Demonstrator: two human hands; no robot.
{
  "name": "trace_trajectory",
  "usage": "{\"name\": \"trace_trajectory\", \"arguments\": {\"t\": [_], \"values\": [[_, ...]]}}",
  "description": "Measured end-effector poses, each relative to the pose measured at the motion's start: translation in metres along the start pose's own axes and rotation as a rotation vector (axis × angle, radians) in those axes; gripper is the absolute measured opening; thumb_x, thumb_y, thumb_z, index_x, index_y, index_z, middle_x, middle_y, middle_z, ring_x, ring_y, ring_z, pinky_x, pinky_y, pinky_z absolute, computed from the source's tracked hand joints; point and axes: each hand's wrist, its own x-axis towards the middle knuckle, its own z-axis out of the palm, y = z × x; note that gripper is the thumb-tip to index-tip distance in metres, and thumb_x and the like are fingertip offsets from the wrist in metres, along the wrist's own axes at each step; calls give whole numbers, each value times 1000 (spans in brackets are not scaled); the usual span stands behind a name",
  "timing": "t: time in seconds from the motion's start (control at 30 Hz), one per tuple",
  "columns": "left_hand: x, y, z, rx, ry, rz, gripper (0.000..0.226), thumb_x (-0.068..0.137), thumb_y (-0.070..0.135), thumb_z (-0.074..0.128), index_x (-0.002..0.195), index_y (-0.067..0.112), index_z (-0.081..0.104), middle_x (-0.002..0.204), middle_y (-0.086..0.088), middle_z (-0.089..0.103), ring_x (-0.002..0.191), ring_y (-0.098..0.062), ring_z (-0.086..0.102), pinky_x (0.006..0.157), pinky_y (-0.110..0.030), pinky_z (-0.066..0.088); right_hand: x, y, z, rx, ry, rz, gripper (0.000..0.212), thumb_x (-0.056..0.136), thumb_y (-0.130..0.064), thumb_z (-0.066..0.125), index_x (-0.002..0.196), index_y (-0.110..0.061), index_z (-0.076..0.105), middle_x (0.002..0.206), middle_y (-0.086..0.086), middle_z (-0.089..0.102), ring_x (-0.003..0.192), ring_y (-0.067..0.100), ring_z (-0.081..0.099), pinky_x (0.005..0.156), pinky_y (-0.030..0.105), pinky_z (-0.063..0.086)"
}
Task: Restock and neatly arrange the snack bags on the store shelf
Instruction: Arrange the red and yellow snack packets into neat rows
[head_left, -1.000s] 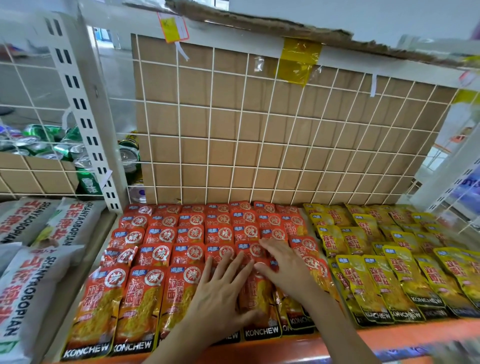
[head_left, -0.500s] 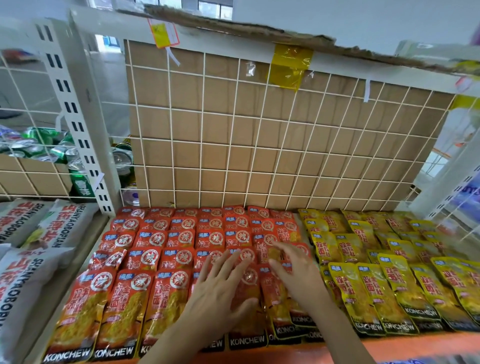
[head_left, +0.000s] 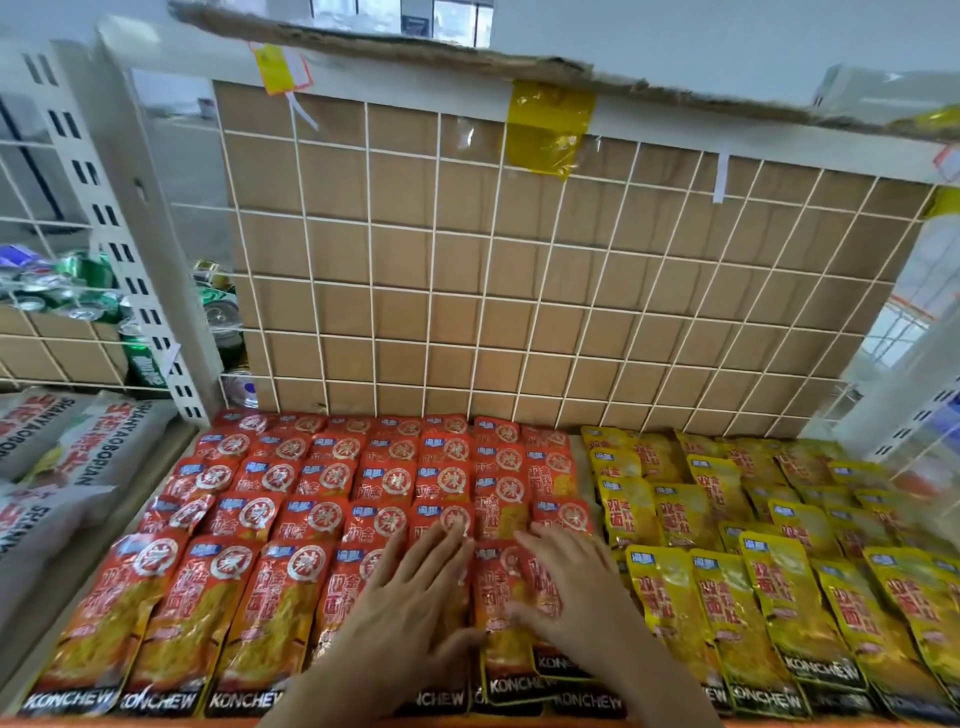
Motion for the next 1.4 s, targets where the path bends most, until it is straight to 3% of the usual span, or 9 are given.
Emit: {"name": "trace_trajectory", "arguments": {"t": [0.3, 0.43, 0.53, 0.63, 0.73, 0.97, 1.1, 1.27, 1.4], "values": [[3, 0, -14, -113, -94, -57, 64, 93, 66, 17, 134, 25, 43, 137, 10, 49, 129, -7, 37, 109, -39, 17, -3, 24, 3, 52, -1, -13, 117, 45, -94, -8, 144, -37, 16, 147, -19, 14, 137, 3, 10, 116, 34, 7], [21, -8, -31, -316, -1, -145, 96, 70, 80, -13, 141, 33, 30, 143, 20, 30, 131, 1, 24, 113, -25, 9, -1, 28, -5, 112, -29, -14, 127, 35, -96, -10, 144, -37, 19, 147, -19, 16, 137, 5, 13, 116, 35, 14], [42, -21, -40, -370, 101, -141, 79, 78, 74, 8, 139, 32, 35, 137, 18, 37, 124, 2, 29, 101, -16, 19, 5, 28, -10, 159, 33, -8, 123, 39, -97, -9, 142, -38, 24, 143, -22, 21, 135, 1, 17, 114, 29, 15], [70, -37, -45, -382, 137, -144, 40, 95, 38, 44, 133, 25, 47, 128, 9, 49, 119, -10, 42, 100, -23, 33, 19, 23, -20, 201, 122, -20, 92, 66, -88, 17, 139, -34, 33, 140, -20, 32, 131, -1, 27, 109, 22, 22], [105, -52, -44, -381, 77, -163, 34, 95, 27, 48, 128, 23, 52, 126, 3, 52, 119, -15, 45, 100, -28, 36, 39, 21, -29, 171, 165, 6, 51, 92, -48, 46, 138, -29, 36, 139, -14, 38, 129, 4, 35, 106, 22, 26], [167, -70, -33, -443, -169, -133, 29, 93, 26, 52, 121, 19, 58, 124, 2, 56, 113, -15, 51, 95, -26, 39, 84, 18, -27, 132, 166, 65, 46, 91, -43, 51, 132, -24, 45, 133, -5, 47, 123, 12, 45, 99, 24, 34], [184, -72, -25, -533, -314, -97, 25, 89, 28, 60, 111, 18, 64, 115, 1, 60, 108, -14, 54, 89, -24, 40, 99, 21, -24, 161, 132, 110, 35, 86, -43, 58, 115, -24, 56, 116, -4, 56, 107, 12, 52, 89, 25, 40], [195, -72, -23, -574, -344, -30, 24, 88, 20, 62, 109, 10, 66, 111, -3, 63, 95, -7, 52, 78, -14, 35, 109, 23, -22, 303, 157, 136, 16, 81, -34, 67, 91, -24, 60, 88, -9, 57, 82, 7, 52, 69, 20, 40], [196, -76, -22, -622, -334, -18, 22, 88, 15, 61, 107, 7, 67, 109, -7, 65, 101, -17, 58, 82, -20, 40, 115, 26, -20, 360, 198, 145, 8, 83, -28, 67, 88, -23, 63, 80, -13, 56, 76, 3, 52, 67, 14, 40]]}}
